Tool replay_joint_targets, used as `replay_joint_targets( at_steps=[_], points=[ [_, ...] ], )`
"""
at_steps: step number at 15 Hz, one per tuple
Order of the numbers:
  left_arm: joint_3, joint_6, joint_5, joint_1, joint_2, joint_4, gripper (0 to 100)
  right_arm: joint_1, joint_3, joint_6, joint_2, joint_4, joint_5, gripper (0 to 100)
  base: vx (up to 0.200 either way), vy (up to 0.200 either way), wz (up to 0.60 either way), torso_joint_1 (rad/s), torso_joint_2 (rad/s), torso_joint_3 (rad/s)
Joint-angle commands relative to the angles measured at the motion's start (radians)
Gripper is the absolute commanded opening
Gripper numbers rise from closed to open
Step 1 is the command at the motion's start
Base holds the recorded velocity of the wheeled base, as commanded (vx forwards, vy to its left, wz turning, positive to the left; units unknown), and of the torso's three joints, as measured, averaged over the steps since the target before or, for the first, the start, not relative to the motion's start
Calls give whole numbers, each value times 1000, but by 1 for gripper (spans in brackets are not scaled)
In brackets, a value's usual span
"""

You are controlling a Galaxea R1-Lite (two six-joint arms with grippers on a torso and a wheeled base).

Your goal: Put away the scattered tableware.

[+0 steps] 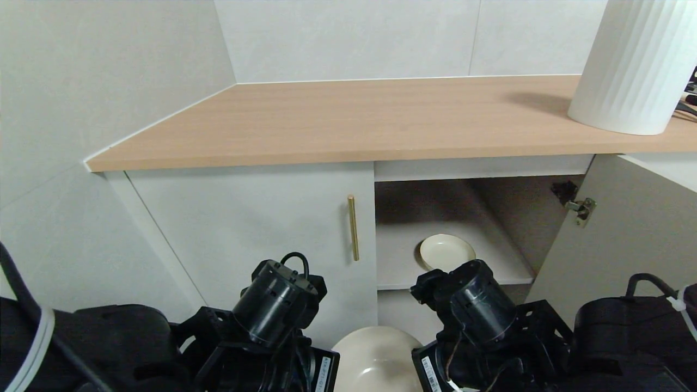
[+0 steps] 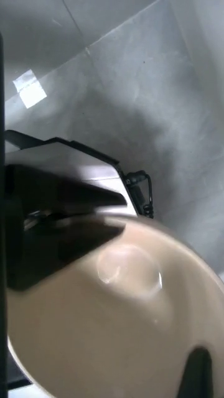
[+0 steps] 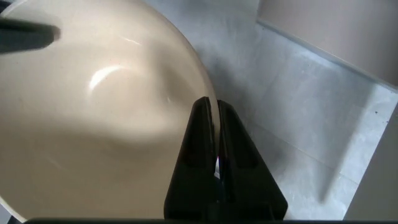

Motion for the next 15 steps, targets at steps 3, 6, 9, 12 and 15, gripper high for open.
replay_joint_targets(
  at_steps=[3,6,9,12,15],
  points=[
    [-3,0,1,0,3,-2,100,1,1,-1,4,1,-1,0,0,0,0,0,0,0],
    [-3,0,1,0,3,-2,100,1,5,-5,10,6,-1,0,0,0,0,0,0,0],
    [-3,0,3,0,2,-2,100,-10,12,-22,28,9,-6,0,0,0,0,0,0,0],
    [-3,0,5,0,2,-2,100,-73,1,-44,96,10,-79,0,0,0,0,0,0,0],
    [-3,0,6,0,-3,-2,100,-134,-40,-40,162,9,-105,0,0,0,0,0,0,0]
  ],
)
